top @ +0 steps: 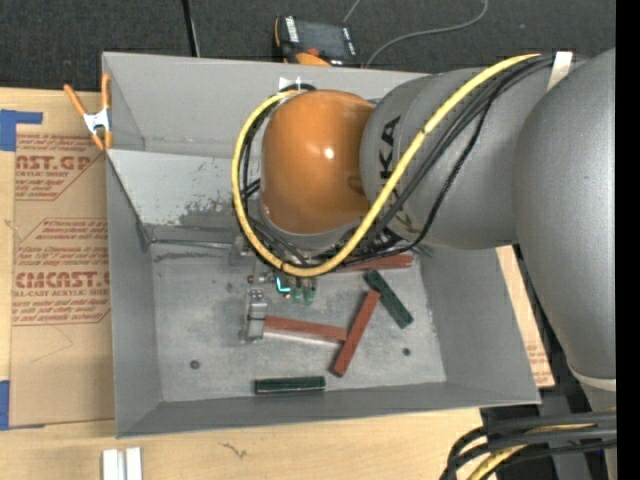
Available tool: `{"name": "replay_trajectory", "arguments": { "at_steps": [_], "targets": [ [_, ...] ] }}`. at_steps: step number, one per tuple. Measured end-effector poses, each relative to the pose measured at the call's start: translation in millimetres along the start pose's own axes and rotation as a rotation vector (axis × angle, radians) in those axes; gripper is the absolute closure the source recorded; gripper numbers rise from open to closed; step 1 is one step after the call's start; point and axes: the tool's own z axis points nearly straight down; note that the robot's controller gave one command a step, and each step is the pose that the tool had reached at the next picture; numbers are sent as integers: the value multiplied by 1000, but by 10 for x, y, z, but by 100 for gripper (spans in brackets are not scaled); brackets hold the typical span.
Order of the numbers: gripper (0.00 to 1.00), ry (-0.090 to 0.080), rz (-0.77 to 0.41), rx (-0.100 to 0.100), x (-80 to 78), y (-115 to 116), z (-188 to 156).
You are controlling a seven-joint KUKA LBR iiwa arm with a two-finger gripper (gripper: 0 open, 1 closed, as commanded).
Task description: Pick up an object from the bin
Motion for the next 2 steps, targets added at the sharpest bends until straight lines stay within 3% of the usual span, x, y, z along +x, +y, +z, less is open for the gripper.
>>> {"name": "replay_trajectory", "arguments": {
  "at_steps": [1,2],
  "targets": [
    [0,-1,-263,1,44,-344,1058],
    [0,-6,-172,1,-69,-800,1164]
  ]
}}
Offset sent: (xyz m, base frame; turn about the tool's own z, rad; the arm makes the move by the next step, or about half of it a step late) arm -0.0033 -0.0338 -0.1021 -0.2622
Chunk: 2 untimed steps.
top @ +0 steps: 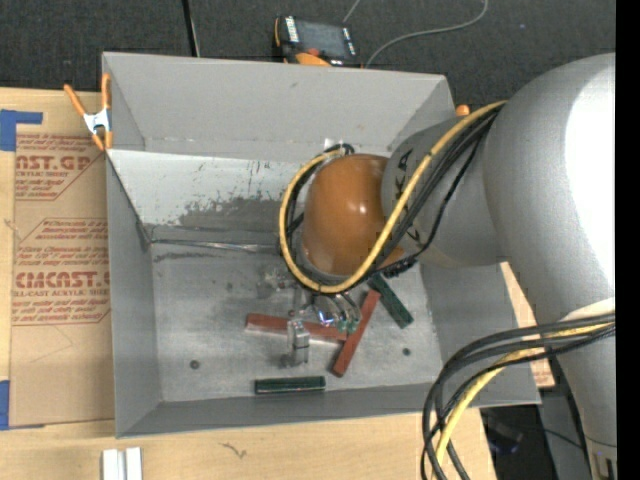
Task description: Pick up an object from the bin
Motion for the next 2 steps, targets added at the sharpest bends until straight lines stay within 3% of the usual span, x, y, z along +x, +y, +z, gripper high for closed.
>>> {"name": "replay_trajectory", "arguments": {
  "at_steps": [1,2],
  "targets": [
    [100,-1,-3,-2,-3,23,-6],
    [0,-1,-3,-2,-2,22,-5]
  ]
}}
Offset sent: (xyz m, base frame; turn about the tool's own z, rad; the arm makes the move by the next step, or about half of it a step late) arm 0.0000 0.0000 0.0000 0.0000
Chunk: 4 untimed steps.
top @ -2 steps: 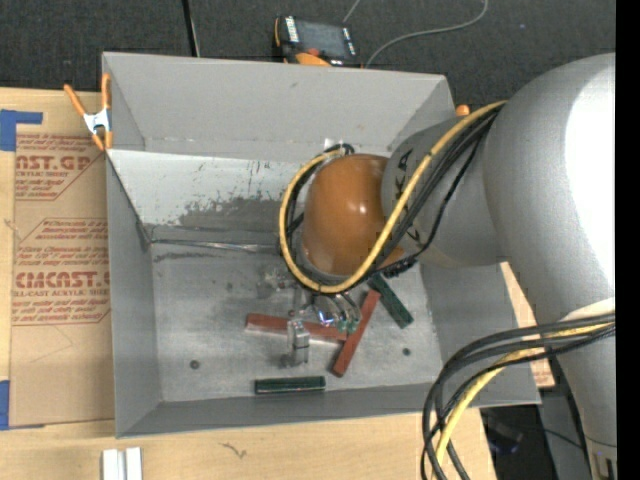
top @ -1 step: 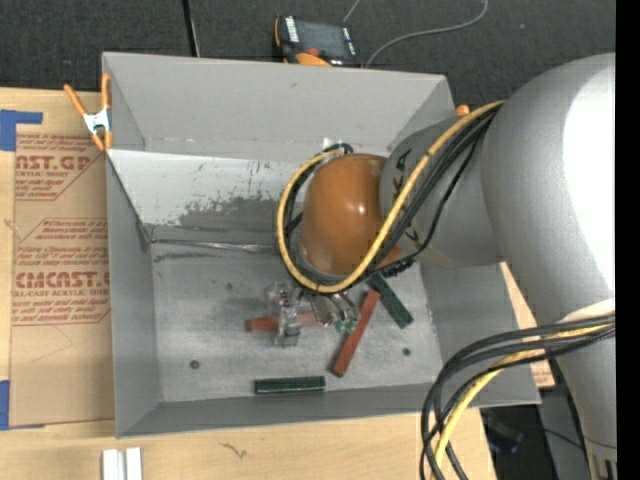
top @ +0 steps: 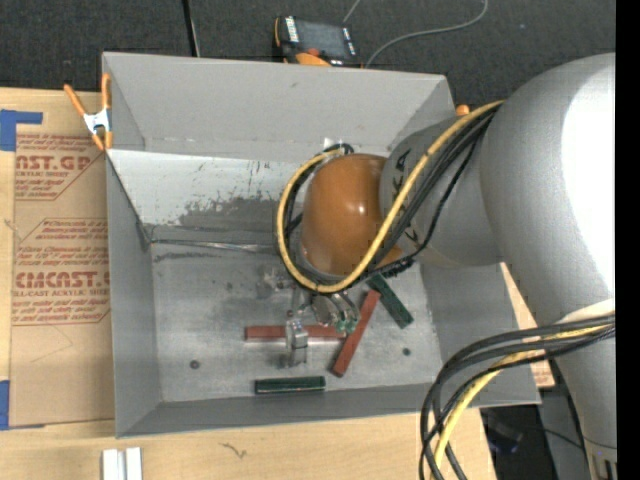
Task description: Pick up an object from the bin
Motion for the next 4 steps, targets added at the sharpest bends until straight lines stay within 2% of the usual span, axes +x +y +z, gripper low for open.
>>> {"name": "replay_trajectory", "arguments": {
  "at_steps": [1,2,3,4],
  "targets": [
    [100,0,0,0,-1,1,-1],
    [0,0,0,0,0,1,0],
    [100,-1,0,0,-2,1,-3],
    [100,-10,35,0,-237,131,-1320]
  ]
}}
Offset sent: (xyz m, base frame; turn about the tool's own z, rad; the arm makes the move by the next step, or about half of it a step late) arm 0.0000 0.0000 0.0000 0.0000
